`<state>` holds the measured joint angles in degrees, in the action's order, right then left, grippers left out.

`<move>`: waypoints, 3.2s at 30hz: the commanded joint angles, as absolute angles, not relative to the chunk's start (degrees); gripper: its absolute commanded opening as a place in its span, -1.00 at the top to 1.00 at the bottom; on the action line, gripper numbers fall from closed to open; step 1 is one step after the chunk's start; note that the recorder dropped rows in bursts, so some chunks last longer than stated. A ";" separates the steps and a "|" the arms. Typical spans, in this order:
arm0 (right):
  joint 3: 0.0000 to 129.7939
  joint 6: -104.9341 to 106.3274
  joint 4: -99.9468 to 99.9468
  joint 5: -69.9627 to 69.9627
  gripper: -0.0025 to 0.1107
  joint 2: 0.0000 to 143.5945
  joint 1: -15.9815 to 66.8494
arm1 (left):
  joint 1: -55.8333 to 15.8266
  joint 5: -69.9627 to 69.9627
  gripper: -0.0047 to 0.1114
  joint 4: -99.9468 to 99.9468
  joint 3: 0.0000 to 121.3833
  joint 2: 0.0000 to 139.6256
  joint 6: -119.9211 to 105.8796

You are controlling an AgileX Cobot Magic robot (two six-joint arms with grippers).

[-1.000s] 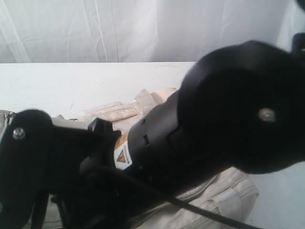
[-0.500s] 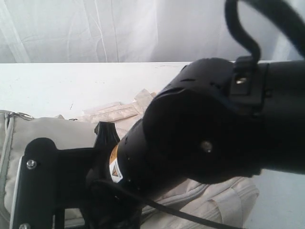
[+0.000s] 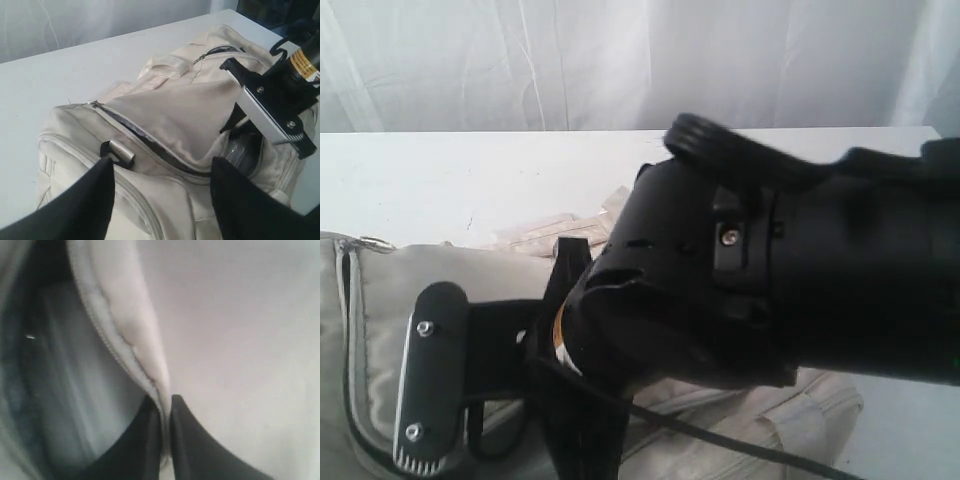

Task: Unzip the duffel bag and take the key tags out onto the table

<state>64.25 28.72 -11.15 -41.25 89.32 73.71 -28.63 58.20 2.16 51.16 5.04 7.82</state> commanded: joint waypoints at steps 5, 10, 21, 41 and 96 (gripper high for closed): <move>70.14 6.43 -48.25 -37.48 0.96 87.02 72.25 | -28.47 61.24 -0.12 1.00 51.51 4.65 7.97; 74.67 -6.81 -56.20 -26.72 0.96 88.89 65.27 | -28.47 61.40 -0.12 0.32 51.51 4.65 7.97; 86.62 -45.84 -56.44 -8.90 0.96 101.53 49.37 | -28.47 62.61 -0.12 0.00 51.51 4.65 7.97; 90.19 -60.32 -34.26 -12.91 0.23 113.05 44.47 | -28.47 66.98 -0.12 2.35 51.51 4.65 8.86; 82.35 45.47 4.84 -59.12 -0.38 94.18 48.26 | -28.47 69.08 -0.12 2.89 51.40 4.65 8.66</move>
<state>85.84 40.65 5.11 -59.79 93.98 46.89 -28.63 64.86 2.10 51.16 5.04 8.44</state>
